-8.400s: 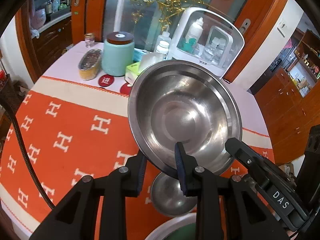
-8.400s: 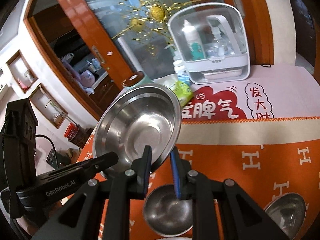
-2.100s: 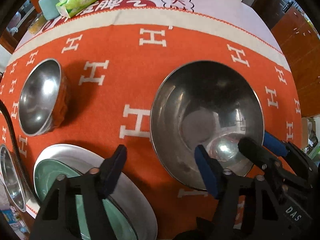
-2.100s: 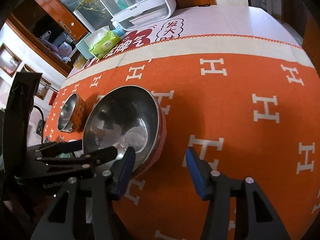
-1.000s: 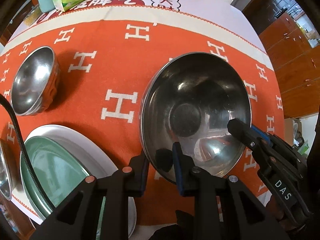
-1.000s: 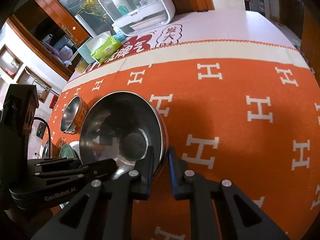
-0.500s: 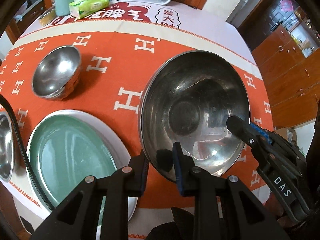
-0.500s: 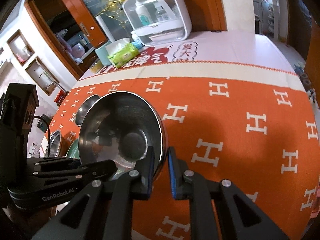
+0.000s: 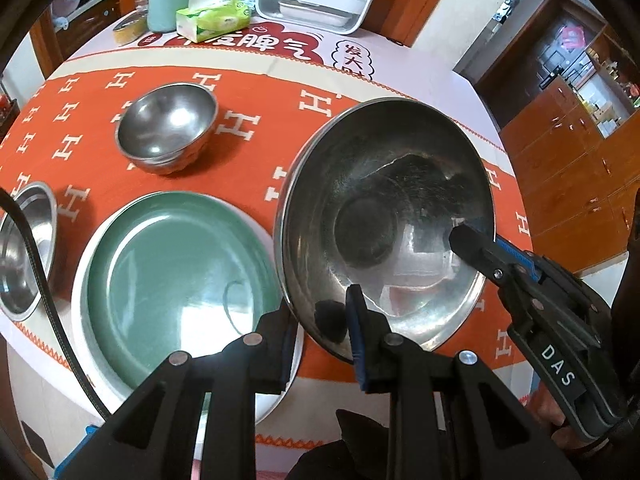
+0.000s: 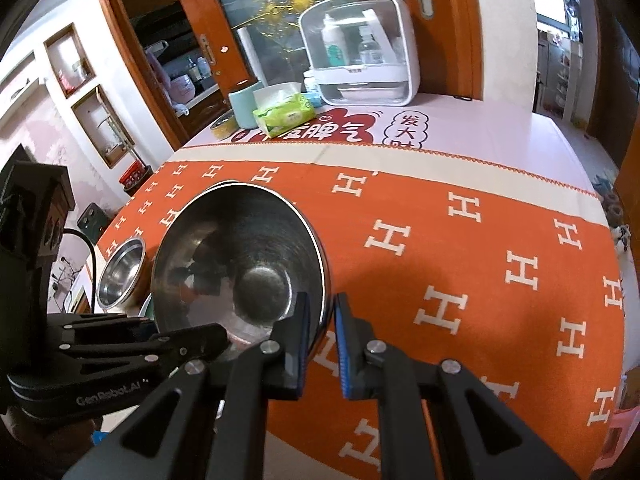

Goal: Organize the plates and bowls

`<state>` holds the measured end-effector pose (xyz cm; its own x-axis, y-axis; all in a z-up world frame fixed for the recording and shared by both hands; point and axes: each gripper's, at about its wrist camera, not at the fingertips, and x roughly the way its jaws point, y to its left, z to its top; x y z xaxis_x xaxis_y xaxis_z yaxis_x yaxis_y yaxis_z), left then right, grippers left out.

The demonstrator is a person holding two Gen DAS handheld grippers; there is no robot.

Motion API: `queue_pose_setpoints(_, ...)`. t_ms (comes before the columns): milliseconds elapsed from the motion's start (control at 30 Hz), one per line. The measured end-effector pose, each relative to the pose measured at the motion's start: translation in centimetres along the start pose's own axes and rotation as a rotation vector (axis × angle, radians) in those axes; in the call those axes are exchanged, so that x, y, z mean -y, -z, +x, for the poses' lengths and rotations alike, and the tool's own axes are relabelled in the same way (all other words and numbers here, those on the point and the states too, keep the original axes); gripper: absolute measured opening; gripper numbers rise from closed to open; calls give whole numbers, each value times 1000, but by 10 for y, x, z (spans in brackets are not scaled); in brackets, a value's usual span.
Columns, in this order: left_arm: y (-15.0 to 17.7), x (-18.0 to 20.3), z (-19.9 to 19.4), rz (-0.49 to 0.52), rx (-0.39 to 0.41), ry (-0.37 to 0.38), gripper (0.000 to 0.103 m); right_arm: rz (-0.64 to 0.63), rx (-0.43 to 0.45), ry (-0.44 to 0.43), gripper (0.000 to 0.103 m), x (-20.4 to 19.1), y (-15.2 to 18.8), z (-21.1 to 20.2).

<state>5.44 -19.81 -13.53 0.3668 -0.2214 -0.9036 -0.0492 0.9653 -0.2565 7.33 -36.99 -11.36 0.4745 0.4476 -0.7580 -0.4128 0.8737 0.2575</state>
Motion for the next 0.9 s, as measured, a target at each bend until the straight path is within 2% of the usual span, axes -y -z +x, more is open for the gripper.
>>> queue_pose_setpoints(500,16,-63,-41,-3,23,-32,22,-50,21,-11,10,-72,0,1)
queue_pose_setpoints(900,27,-130,-69,-16,7,-65,22,-47,15,-49,9,-141,-3,26)
